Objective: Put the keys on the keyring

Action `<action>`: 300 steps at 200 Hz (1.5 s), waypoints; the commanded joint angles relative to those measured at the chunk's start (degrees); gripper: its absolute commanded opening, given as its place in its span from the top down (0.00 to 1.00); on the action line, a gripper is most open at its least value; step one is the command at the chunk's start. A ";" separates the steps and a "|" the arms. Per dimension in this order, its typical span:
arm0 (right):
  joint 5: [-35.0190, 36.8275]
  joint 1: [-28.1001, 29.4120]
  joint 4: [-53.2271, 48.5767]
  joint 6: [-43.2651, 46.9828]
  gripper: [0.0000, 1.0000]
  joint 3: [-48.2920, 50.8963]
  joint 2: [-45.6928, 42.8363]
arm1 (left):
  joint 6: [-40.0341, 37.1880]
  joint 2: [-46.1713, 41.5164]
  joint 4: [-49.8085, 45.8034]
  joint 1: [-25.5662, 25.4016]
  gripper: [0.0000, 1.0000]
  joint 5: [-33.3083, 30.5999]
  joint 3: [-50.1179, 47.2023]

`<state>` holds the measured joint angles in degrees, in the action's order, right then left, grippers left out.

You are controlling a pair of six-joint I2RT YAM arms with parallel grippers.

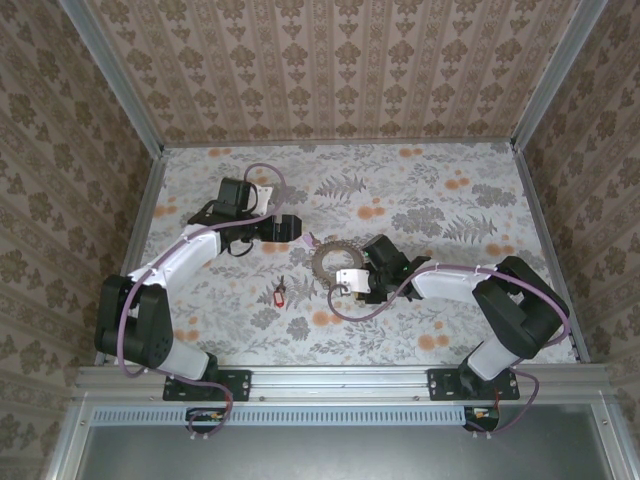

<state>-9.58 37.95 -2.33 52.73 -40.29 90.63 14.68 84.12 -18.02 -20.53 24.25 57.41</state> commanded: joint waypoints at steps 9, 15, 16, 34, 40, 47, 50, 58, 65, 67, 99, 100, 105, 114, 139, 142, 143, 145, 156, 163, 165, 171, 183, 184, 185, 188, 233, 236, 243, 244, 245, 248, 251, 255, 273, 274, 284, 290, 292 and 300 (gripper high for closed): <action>1.05 1.18 0.44 0.58 0.70 -1.99 2.22 | -1.93 -1.57 -1.82 0.23 0.02 1.40 1.22; 1.19 1.22 0.70 0.58 0.71 -1.92 2.24 | -2.02 -1.58 -1.83 0.13 0.02 1.45 1.17; 1.21 1.23 0.81 0.56 0.71 -1.91 2.21 | -2.02 -1.58 -1.83 0.14 0.02 1.43 1.19; 1.95 1.29 2.28 -0.42 0.73 -1.73 2.00 | -2.20 -1.81 -1.64 0.14 0.02 1.01 1.17; 2.24 1.25 2.82 -0.82 0.74 -1.57 1.84 | -2.28 -1.92 -1.66 0.14 0.02 0.85 1.10; 2.52 1.20 3.53 -1.19 0.76 -1.36 1.66 | -2.22 -2.09 -1.59 0.14 0.02 0.67 1.01; 2.66 1.22 3.82 -1.36 0.76 -1.22 1.60 | -2.27 -2.16 -1.57 0.10 0.02 0.58 1.00; 3.05 1.22 4.69 -1.66 0.78 -0.88 1.55 | -2.16 -2.45 -1.39 0.09 0.02 0.37 0.83; 3.33 1.20 5.33 -1.96 0.81 -0.63 1.50 | -2.09 -2.72 -1.07 0.06 0.02 0.12 0.58; 3.47 1.23 5.52 -2.09 0.82 -0.59 1.53 | -2.08 -2.82 -0.99 0.06 0.02 0.12 0.55; 4.88 1.24 9.24 -3.93 0.93 0.97 0.22 | -2.26 -4.50 0.44 -0.11 0.02 0.01 -0.45; 4.90 1.24 9.30 -3.98 0.93 1.03 0.10 | -2.27 -4.58 0.49 -0.12 0.02 0.01 -0.50; 4.80 1.18 9.44 -3.99 0.95 1.24 -0.41 | -2.33 -4.94 0.81 -0.23 0.02 0.14 -0.80; 4.27 1.23 8.83 -3.98 0.99 1.45 -1.34 | -2.69 -5.79 1.50 -0.22 0.02 0.40 -1.24; 2.94 1.07 7.68 -5.14 1.00 2.38 -6.20 | -4.04 -8.85 6.02 -0.13 0.02 3.64 -3.90; 2.79 0.97 7.79 -5.59 1.00 2.53 -6.98 | -4.28 -9.26 6.71 -0.08 0.02 4.79 -4.32; 2.71 0.98 7.83 -5.69 1.00 2.56 -7.19 | -4.43 -9.34 6.96 -0.05 0.02 5.17 -4.50; 2.62 0.91 7.81 -5.99 1.00 2.65 -7.76 | -4.80 -9.70 7.48 -0.04 0.02 5.93 -4.81; 1.91 0.50 7.84 -8.30 1.00 3.00 -10.50 | -7.25 -11.60 10.40 -0.03 0.02 10.44 -6.22; 1.06 0.08 7.88 -10.11 1.00 3.18 -13.95 | -9.20 -13.04 12.29 -0.02 0.02 12.18 -7.06; 0.73 -0.01 7.91 -10.59 1.00 3.26 -14.64 | -9.72 -13.44 12.88 -0.03 0.02 14.10 -7.27; -0.25 -0.39 8.07 -12.31 1.00 3.50 -16.59 | -11.46 -14.74 14.86 -0.03 0.02 16.65 -8.06; -2.12 -0.90 9.12 -15.34 1.00 4.43 -20.47 | -14.54 -17.64 19.69 -0.28 0.01 20.87 -10.12; -2.29 -0.93 9.19 -15.53 1.00 4.52 -20.74 | -14.83 -17.83 20.17 -0.29 0.01 21.47 -10.30; -2.50 -0.94 9.28 -15.72 1.00 4.65 -21.15 | -15.19 -18.06 20.59 -0.29 0.01 21.99 -10.39; -2.88 -1.03 9.54 -16.31 1.00 4.88 -22.01 | -16.32 -18.63 21.75 -0.34 0.01 23.64 -10.99; -8.22 -1.22 7.91 -20.19 1.00 5.36 -32.13 | -38.66 -20.50 10.59 -4.60 0.16 31.26 -6.49; -8.45 -1.25 7.79 -20.36 1.00 5.27 -32.56 | -39.99 -20.20 9.30 -4.87 0.20 31.58 -5.83; -9.15 -1.22 7.48 -20.70 1.00 5.10 -33.45 | -43.32 -19.47 6.60 -5.26 0.29 32.93 -4.70; -9.27 -1.22 7.45 -20.76 1.00 5.07 -33.56 | -43.81 -19.36 6.33 -5.24 0.30 33.17 -4.55; -9.42 -1.22 7.35 -20.84 1.00 5.02 -33.66 | -44.27 -19.26 6.03 -5.23 0.31 33.38 -4.48; -9.86 -1.28 7.17 -20.97 1.00 4.90 -33.96 | -45.20 -18.91 5.24 -5.23 0.35 34.02 -4.14; -10.25 -1.22 6.97 -21.07 1.00 4.73 -34.22 | -46.72 -18.65 4.67 -5.28 0.39 35.01 -3.83; -10.96 -1.22 6.62 -21.18 1.00 4.50 -34.53 | -48.06 -18.29 4.29 -6.91 0.43 36.15 -3.65; -14.21 -1.22 4.17 -21.27 1.00 3.02 -35.15 | -50.91 -17.52 4.65 -8.82 0.52 38.75 -4.03; -14.40 -1.22 4.04 -21.27 1.00 2.94 -35.12 | -50.99 -17.51 4.70 -8.95 0.52 38.63 -4.09; -15.96 -1.22 2.72 -21.24 1.00 1.90 -35.12 | -52.22 -17.60 4.75 -10.52 0.52 36.70 -4.41; -16.80 -1.19 2.12 -21.26 1.00 1.44 -35.08 | -53.06 -17.79 4.71 -11.51 0.54 35.10 -4.74; -17.03 -1.21 1.97 -21.24 1.00 1.27 -35.08 | -53.34 -17.88 4.70 -11.84 0.54 34.62 -4.89; -17.99 -1.21 1.54 -21.36 1.00 0.73 -34.99 | -54.28 -18.22 4.71 -12.89 0.57 33.01 -5.25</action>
<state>-21.37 36.88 1.54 32.75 -36.10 56.47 -31.59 66.43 -10.90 -30.74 57.34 52.42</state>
